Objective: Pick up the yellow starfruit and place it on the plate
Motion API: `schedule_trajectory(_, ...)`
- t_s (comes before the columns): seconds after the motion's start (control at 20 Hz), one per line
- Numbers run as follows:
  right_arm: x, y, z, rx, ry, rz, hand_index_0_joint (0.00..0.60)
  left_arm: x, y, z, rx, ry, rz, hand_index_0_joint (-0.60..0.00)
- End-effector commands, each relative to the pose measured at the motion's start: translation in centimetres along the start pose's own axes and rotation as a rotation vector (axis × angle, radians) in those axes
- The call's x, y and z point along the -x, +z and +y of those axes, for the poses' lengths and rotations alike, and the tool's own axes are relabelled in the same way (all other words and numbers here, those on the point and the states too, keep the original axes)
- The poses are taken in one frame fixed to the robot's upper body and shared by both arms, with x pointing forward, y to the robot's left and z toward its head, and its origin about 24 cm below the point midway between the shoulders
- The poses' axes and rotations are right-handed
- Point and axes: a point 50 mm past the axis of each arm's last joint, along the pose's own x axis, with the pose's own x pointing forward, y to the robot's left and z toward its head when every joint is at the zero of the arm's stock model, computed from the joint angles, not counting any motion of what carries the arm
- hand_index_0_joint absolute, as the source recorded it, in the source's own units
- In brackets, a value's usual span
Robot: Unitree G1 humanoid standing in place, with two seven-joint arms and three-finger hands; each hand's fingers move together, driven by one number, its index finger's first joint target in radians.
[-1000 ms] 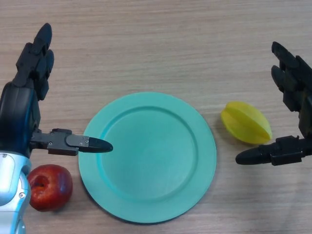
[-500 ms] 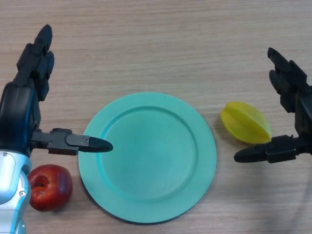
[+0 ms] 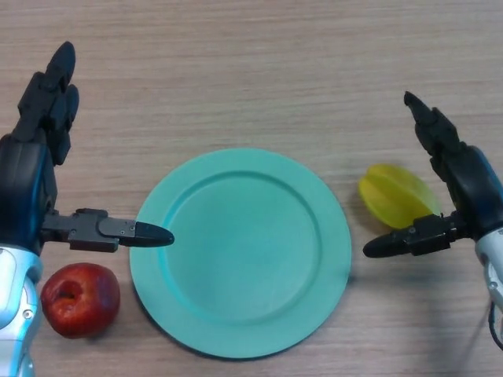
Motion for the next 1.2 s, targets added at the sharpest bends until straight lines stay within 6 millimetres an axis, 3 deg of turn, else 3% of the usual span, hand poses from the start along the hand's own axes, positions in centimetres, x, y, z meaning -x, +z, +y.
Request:
schedule_trajectory(0.05, -1.0, 3.4, -2.6, 0.063, -0.139, -0.240, 0.000, -0.1, 3.2, 2.4, -0.062, 0.081, -0.226, 0.000)
schedule_trajectory(0.25, -1.8, 2.1, -2.3, 0.080, -0.170, -0.216, 0.000, 0.1, 3.0, 2.4, -0.075, 0.093, -0.227, 0.000)
schedule_trajectory(0.3, -1.8, 1.9, -2.4, 0.081, -0.177, -0.213, 0.050, 0.1, 3.0, 2.4, -0.078, 0.094, -0.229, 0.000)
schedule_trajectory(0.45, -2.0, 1.5, -2.5, 0.114, -0.202, -0.190, 0.449, 0.2, 3.1, 2.6, -0.094, 0.100, -0.233, 0.000)
schedule_trajectory(0.5, -2.1, 1.3, -2.6, 0.124, -0.217, -0.164, 0.550, 0.2, 3.2, 2.8, -0.099, 0.103, -0.234, 0.000)
schedule_trajectory(0.55, -2.3, 1.0, -2.6, 0.147, -0.223, -0.130, 0.600, 0.2, 3.3, 2.8, -0.100, 0.103, -0.235, 0.000)
schedule_trajectory(0.75, -2.3, 0.8, -2.6, 0.194, -0.221, -0.106, 0.600, 0.4, 3.0, 2.8, -0.111, 0.107, -0.242, 0.000)
schedule_trajectory(0.9, -2.2, 1.8, -2.5, 0.164, -0.213, -0.122, 0.600, 0.4, 2.9, 2.9, -0.112, 0.109, -0.243, 0.000)
schedule_trajectory(1.2, -1.6, 6.2, -1.7, 0.120, -0.179, -0.230, 0.600, 0.5, 2.9, 2.8, -0.106, 0.109, -0.244, 0.000)
